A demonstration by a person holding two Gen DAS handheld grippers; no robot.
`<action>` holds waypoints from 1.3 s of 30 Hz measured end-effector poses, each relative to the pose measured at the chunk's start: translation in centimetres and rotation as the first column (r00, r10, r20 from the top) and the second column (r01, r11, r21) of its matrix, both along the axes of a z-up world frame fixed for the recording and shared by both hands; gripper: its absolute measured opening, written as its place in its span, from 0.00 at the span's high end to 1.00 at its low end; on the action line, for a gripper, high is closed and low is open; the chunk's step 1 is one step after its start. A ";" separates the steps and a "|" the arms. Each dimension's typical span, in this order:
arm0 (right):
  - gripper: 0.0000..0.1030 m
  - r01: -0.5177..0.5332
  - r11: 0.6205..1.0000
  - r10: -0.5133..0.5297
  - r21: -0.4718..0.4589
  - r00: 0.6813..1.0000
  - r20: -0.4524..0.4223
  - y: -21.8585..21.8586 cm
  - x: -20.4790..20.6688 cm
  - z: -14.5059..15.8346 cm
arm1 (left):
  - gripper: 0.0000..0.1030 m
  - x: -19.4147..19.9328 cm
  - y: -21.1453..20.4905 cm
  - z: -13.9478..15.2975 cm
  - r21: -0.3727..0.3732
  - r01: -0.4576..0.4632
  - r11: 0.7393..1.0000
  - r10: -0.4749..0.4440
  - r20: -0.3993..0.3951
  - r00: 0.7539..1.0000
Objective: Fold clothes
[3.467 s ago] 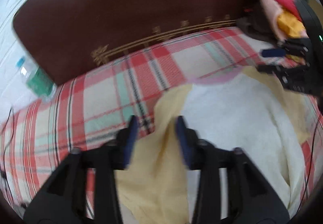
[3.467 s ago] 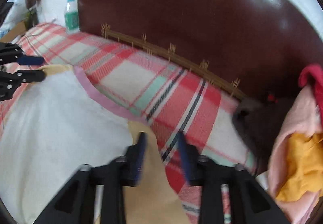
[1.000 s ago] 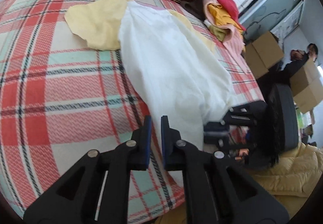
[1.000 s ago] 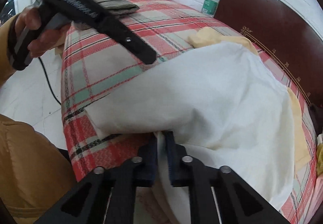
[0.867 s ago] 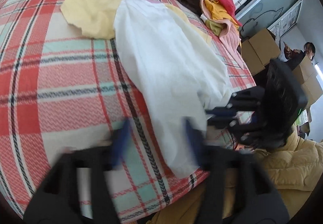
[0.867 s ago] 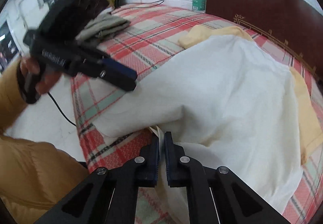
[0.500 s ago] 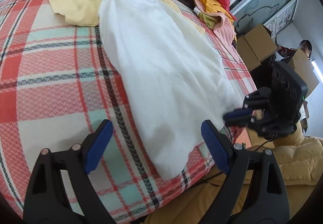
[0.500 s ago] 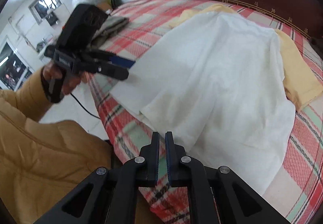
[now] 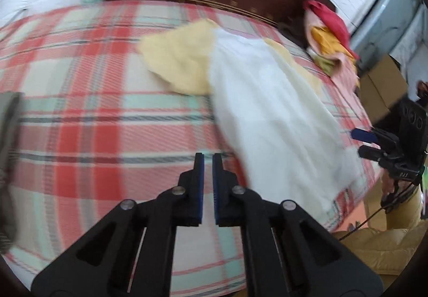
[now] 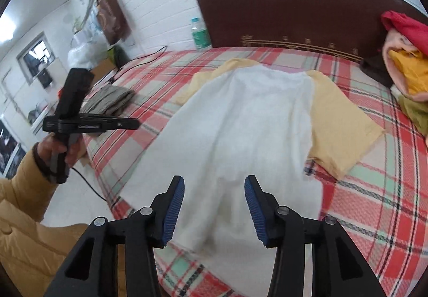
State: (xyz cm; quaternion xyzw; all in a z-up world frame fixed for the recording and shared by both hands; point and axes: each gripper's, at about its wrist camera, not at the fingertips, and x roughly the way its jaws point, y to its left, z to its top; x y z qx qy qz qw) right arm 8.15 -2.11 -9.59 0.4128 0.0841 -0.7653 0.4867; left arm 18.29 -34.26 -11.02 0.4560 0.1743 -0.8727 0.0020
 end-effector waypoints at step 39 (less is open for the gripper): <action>0.89 -0.090 0.964 0.214 -0.252 0.823 0.525 -17.6 -3.1 -6.0 | 0.12 3.6 3.3 -3.7 0.231 0.181 0.956 -0.147 -0.156 0.977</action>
